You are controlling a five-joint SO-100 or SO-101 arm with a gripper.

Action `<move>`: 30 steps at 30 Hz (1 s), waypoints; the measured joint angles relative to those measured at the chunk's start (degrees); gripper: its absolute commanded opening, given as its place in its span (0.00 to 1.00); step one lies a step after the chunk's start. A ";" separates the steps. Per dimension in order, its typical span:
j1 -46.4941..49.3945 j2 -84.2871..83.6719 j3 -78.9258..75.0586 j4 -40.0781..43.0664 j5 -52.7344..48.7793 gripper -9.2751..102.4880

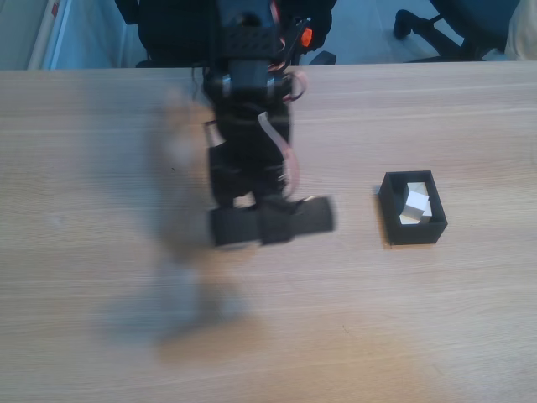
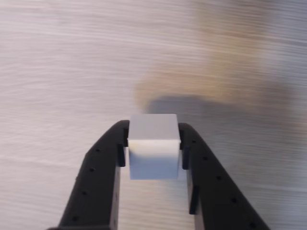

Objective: Pick blocks and place them in the box.

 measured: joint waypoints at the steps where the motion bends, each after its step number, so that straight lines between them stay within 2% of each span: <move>1: -2.11 1.32 0.18 0.79 1.93 0.08; 9: -19.60 6.68 -0.18 4.57 17.58 0.08; 15: -27.77 5.19 -5.62 4.75 27.25 0.08; 30: -34.89 -5.36 -17.49 7.73 42.45 0.10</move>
